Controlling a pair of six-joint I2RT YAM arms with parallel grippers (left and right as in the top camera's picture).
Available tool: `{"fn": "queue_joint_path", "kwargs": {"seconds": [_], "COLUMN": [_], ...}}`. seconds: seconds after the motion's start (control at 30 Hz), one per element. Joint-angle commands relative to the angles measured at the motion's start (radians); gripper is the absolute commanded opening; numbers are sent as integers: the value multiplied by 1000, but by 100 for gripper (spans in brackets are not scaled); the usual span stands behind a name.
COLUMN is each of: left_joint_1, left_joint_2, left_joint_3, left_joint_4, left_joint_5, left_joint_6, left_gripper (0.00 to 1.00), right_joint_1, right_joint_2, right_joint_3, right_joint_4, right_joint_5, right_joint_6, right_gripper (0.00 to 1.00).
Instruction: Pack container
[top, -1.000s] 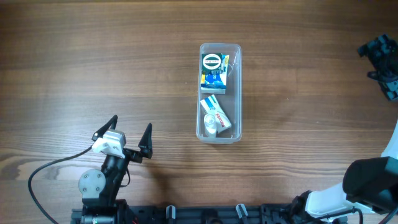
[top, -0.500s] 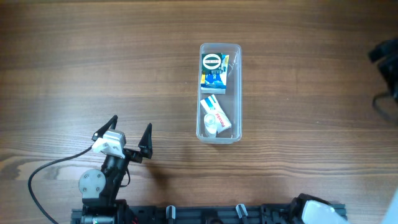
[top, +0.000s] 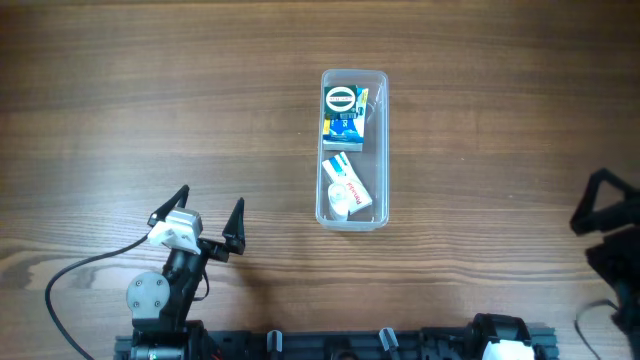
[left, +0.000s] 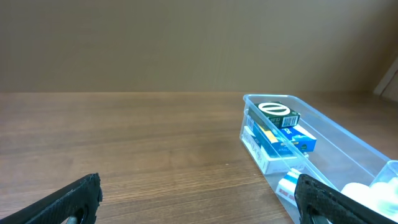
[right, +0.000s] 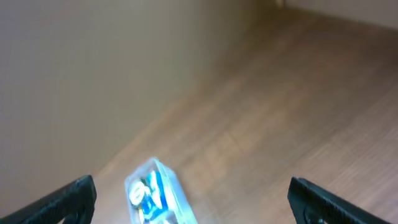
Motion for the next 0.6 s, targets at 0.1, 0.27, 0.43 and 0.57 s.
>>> {"fn": "queue_joint_path", "kwargs": {"seconds": [0.1, 0.27, 0.43, 0.57], "left_joint_1": [6, 6, 6, 6], "left_joint_2": [-10, -10, -10, -10], "left_joint_3": [-4, -4, -4, -4], "left_joint_4": [-4, -4, -4, -4], "left_joint_5": [16, 16, 16, 16], "left_joint_6": [15, 15, 15, 15], "left_gripper": [100, 100, 100, 100], "right_joint_1": [8, 49, 112, 126], "right_joint_2": [-289, -465, -560, -630], "right_joint_3": [-696, -1134, -1358, -1485], "right_joint_4": [500, 980, 1170, 1298], "right_joint_5": [-140, -277, -276, -276], "right_joint_6": [9, -131, -170, -251], "right_gripper": [100, 100, 100, 100]}}
